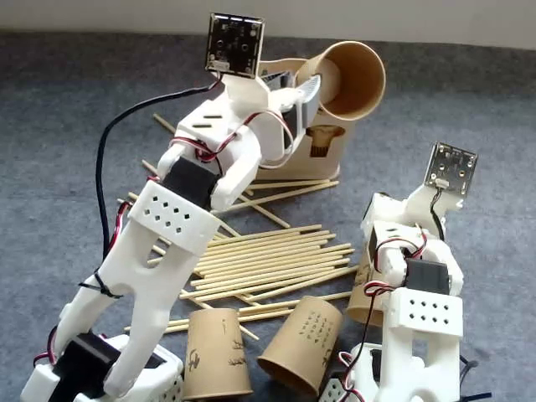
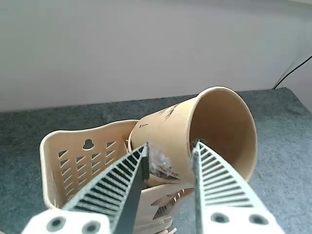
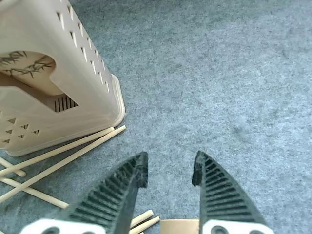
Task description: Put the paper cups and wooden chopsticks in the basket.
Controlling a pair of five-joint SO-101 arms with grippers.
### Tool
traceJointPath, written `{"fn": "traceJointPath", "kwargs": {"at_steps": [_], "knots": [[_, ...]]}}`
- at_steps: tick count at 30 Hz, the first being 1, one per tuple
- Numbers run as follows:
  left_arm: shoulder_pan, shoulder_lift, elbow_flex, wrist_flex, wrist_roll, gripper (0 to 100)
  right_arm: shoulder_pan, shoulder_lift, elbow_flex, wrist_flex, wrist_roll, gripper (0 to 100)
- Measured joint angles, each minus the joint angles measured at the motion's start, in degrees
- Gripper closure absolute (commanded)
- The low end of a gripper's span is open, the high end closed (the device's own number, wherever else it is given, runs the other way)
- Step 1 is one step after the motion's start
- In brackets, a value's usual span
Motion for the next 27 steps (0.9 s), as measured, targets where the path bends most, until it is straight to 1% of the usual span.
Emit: {"fn": "traceJointPath", "kwargs": {"at_steps": [7, 14, 20, 27], "knots": [[-0.2, 5.3, -0.3, 0.0, 0.0, 84, 0.0, 0.0, 0.0, 0.0, 0.0, 84.0], [-4.6, 11.7, -5.2, 0.0, 0.4, 85, 0.0, 0.0, 0.0, 0.0, 0.0, 84.0], [-4.4, 11.8, -5.7, 0.9, 0.4, 84, 0.0, 0.0, 0.0, 0.0, 0.0, 84.0], [-3.9, 7.8, -5.9, 2.3, 0.4, 84, 0.0, 0.0, 0.0, 0.0, 0.0, 84.0]]}}
